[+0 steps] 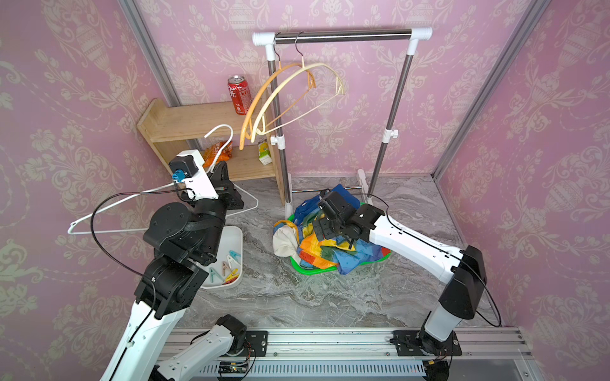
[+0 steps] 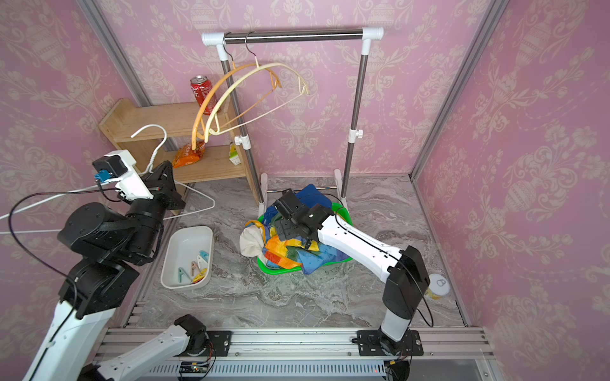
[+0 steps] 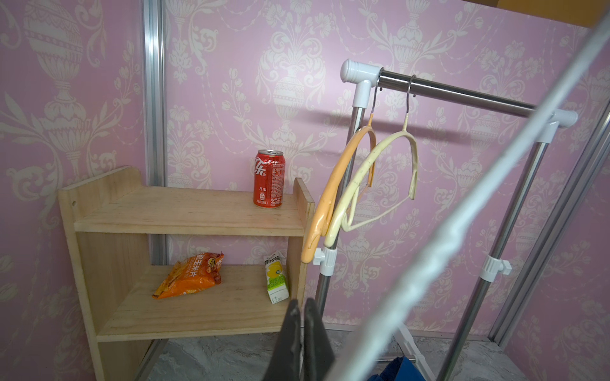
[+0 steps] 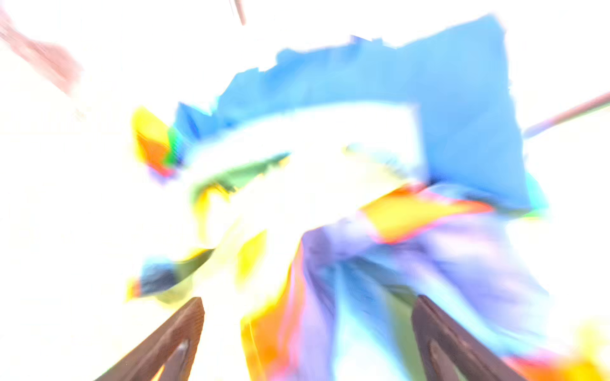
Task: Remove the clothespins securing jackets to the hanger
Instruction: Remove the jacket from the hanger, then adjust the jacket in the basket.
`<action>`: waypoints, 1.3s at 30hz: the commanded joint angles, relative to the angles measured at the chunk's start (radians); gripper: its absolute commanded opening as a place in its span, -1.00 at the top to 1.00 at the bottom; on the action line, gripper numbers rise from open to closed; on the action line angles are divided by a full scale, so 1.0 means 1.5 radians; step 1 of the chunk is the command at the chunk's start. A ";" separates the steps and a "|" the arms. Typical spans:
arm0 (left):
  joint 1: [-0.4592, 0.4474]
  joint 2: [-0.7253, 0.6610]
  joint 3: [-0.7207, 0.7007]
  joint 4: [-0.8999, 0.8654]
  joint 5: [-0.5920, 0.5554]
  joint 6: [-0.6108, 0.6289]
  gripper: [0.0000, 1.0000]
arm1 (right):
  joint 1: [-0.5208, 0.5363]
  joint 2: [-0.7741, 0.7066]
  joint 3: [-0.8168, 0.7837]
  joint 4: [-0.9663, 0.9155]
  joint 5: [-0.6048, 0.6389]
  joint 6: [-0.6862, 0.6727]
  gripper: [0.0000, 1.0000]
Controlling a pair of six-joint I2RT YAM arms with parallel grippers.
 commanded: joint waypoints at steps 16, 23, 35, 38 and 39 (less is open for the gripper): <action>0.003 -0.076 -0.024 -0.015 -0.022 0.045 1.00 | 0.186 0.443 0.607 -0.256 0.157 -0.382 -1.00; 0.003 -0.082 -0.032 -0.025 -0.012 0.042 1.00 | 0.186 0.479 0.551 -0.205 0.239 -0.377 -1.00; 0.003 -0.100 -0.042 -0.028 -0.004 0.022 1.00 | 0.175 0.551 0.573 -0.200 0.166 -0.303 -0.83; 0.003 -0.105 -0.048 -0.027 -0.006 0.015 1.00 | 0.173 0.535 0.549 -0.179 0.183 -0.280 -0.21; 0.003 -0.106 -0.050 -0.028 -0.007 0.014 1.00 | 0.171 0.527 0.537 -0.168 0.187 -0.272 0.09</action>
